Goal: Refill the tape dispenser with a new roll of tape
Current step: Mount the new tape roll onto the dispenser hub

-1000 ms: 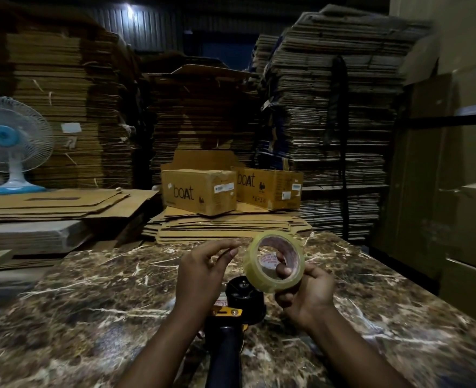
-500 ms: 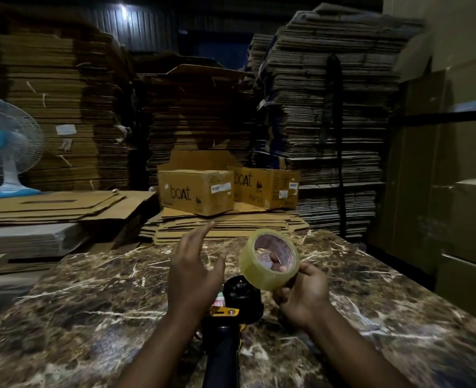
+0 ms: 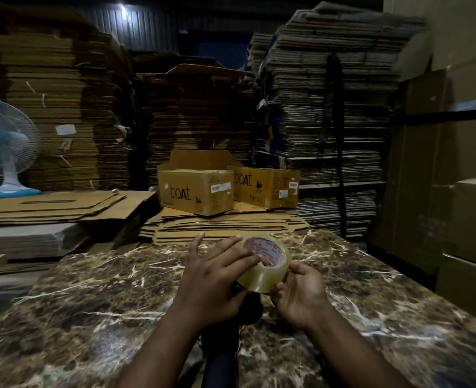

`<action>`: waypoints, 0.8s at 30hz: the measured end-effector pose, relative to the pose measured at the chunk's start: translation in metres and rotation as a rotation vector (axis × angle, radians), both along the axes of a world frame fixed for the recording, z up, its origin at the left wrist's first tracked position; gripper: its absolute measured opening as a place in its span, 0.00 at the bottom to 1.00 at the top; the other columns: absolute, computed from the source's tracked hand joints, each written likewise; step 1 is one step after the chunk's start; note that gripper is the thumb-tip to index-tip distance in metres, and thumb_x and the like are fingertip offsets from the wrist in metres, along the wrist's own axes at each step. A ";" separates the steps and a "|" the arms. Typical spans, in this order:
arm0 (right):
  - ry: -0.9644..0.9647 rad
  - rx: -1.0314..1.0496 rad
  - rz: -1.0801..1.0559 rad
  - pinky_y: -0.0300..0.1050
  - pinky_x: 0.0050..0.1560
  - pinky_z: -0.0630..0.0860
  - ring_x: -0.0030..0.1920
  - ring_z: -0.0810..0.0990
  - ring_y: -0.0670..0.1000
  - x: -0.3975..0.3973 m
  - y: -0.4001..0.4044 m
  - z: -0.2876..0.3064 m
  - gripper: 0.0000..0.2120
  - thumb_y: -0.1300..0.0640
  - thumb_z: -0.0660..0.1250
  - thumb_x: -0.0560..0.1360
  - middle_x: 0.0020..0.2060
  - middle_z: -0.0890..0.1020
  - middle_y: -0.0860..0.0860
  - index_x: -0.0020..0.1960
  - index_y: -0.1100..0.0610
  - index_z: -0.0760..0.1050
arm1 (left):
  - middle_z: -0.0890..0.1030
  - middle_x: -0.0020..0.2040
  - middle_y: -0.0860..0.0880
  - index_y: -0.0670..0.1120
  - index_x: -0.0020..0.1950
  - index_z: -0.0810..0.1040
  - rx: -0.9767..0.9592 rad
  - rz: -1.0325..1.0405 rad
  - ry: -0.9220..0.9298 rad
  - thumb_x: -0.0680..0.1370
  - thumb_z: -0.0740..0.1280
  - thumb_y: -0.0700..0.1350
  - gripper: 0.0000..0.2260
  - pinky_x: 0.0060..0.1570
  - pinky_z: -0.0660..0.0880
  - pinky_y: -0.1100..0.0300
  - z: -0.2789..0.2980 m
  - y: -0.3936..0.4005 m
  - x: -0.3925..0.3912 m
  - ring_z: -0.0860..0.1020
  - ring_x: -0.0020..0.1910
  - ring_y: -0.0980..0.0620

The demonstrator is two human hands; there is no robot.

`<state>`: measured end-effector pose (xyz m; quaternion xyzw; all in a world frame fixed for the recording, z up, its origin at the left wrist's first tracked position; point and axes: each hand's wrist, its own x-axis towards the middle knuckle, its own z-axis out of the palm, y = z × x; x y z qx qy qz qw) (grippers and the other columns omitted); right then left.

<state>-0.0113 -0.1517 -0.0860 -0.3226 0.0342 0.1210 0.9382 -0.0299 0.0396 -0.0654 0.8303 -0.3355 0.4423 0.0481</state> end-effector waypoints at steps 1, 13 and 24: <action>-0.016 -0.010 0.015 0.36 0.17 0.71 0.21 0.78 0.50 0.000 0.000 0.001 0.26 0.50 0.51 0.83 0.46 0.81 0.59 0.71 0.66 0.71 | 0.82 0.61 0.59 0.56 0.61 0.81 -0.014 -0.011 -0.017 0.68 0.70 0.59 0.22 0.69 0.58 0.40 0.000 0.001 0.000 0.75 0.68 0.53; -0.655 -0.728 -0.371 0.50 0.43 0.83 0.56 0.82 0.55 -0.008 0.004 -0.002 0.23 0.37 0.61 0.78 0.63 0.75 0.50 0.71 0.39 0.65 | 0.82 0.60 0.56 0.50 0.65 0.79 -0.435 -0.049 0.315 0.66 0.65 0.68 0.34 0.62 0.58 0.57 0.014 0.003 -0.011 0.71 0.55 0.74; -0.736 -0.789 -0.375 0.51 0.53 0.81 0.52 0.84 0.52 -0.002 0.013 -0.006 0.25 0.33 0.65 0.73 0.56 0.83 0.46 0.65 0.45 0.77 | 0.84 0.55 0.56 0.52 0.60 0.82 -0.858 -0.227 0.668 0.66 0.71 0.67 0.29 0.61 0.78 0.46 0.011 0.001 0.000 0.80 0.58 0.58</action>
